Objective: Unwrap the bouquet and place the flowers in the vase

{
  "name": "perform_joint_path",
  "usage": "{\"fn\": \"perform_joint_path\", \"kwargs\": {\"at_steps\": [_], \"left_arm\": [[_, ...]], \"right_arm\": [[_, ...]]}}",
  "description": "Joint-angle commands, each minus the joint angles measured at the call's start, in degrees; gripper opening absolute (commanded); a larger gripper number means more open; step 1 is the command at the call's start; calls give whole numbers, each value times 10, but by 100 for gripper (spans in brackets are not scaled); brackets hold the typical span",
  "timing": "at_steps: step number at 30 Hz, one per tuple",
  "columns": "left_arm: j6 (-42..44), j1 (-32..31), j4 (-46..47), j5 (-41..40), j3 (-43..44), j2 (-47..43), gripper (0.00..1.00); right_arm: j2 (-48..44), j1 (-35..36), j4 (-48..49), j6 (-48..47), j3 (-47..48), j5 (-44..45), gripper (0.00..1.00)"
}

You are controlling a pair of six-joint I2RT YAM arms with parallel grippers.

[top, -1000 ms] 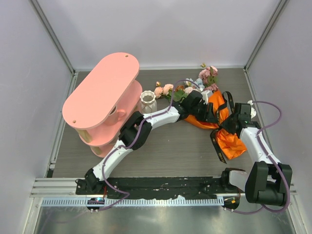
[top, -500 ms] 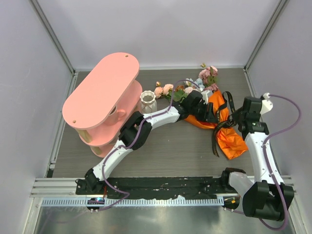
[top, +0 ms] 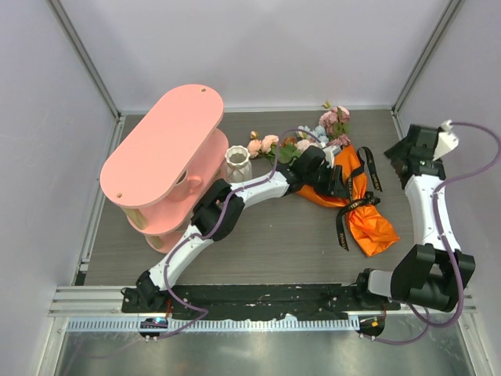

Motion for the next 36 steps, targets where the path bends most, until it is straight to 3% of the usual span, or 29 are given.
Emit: {"fn": "perform_joint_path", "kwargs": {"at_steps": [1, 4, 8, 15, 20, 25, 31, 36], "left_arm": [[6, -3, 14, 11, 2, -10, 47], [4, -3, 14, 11, 12, -3, 47], [-2, -3, 15, 16, 21, 5, 47], [-2, -3, 16, 13, 20, 5, 47], [-3, -3, 12, 13, 23, 6, 47], [-3, -3, 13, 11, 25, 8, 47], [-3, -3, 12, 12, 23, 7, 47], [-5, -3, 14, 11, 23, 9, 47]], "right_arm": [[-53, 13, -52, 37, -114, -139, 68], [-79, 15, -52, 41, -166, -221, 69], [-105, 22, -40, 52, -224, -247, 65], [-85, 24, 32, 79, -290, -266, 54], [-81, 25, 73, 102, -296, -278, 40], [-90, 25, 81, 101, -293, -258, 37], [-93, 25, 82, 104, -283, -257, 1], [-114, 20, 52, 87, -235, -169, 1]]}}
